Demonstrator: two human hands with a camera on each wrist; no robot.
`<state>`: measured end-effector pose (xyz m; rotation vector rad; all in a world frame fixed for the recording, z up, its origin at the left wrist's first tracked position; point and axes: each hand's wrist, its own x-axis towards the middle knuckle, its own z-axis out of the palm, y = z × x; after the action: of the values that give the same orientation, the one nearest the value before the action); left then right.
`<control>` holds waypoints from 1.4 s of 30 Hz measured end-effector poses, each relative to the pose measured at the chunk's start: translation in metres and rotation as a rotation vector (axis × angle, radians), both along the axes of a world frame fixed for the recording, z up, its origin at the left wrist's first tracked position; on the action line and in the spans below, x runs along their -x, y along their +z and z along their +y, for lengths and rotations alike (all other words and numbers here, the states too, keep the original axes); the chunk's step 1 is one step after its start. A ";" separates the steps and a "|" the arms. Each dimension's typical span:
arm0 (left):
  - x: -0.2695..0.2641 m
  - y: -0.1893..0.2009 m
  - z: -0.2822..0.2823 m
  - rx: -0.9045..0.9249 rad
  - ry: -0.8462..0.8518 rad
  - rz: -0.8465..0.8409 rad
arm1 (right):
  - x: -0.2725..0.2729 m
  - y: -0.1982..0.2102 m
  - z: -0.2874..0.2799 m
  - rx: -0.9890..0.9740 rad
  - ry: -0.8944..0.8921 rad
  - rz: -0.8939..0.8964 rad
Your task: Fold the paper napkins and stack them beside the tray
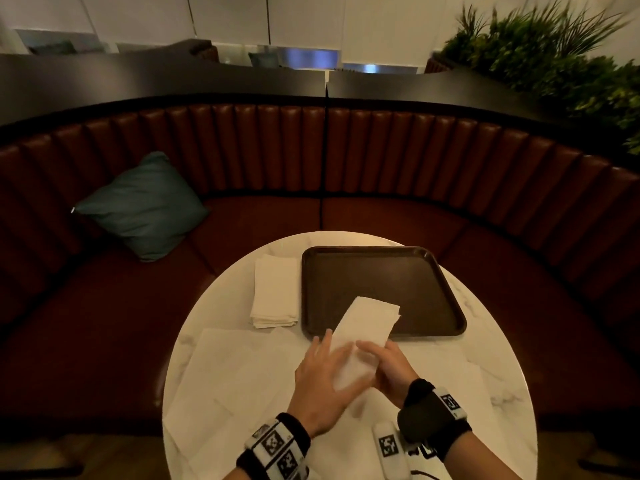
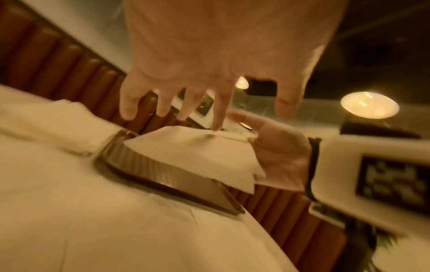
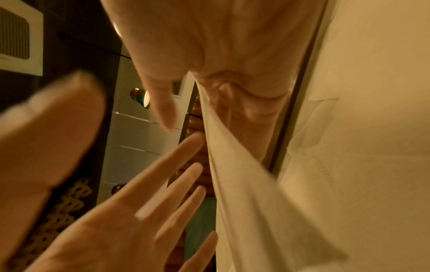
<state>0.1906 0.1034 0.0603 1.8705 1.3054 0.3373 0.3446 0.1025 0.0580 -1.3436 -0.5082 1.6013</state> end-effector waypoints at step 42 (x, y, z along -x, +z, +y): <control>0.047 -0.072 0.179 -0.381 0.065 0.278 | -0.002 -0.020 0.125 -0.131 0.516 -1.095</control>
<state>0.1441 0.2823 -0.0118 2.2590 1.5762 0.3918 0.3467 0.2273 0.0381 -2.0253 -1.6827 1.0219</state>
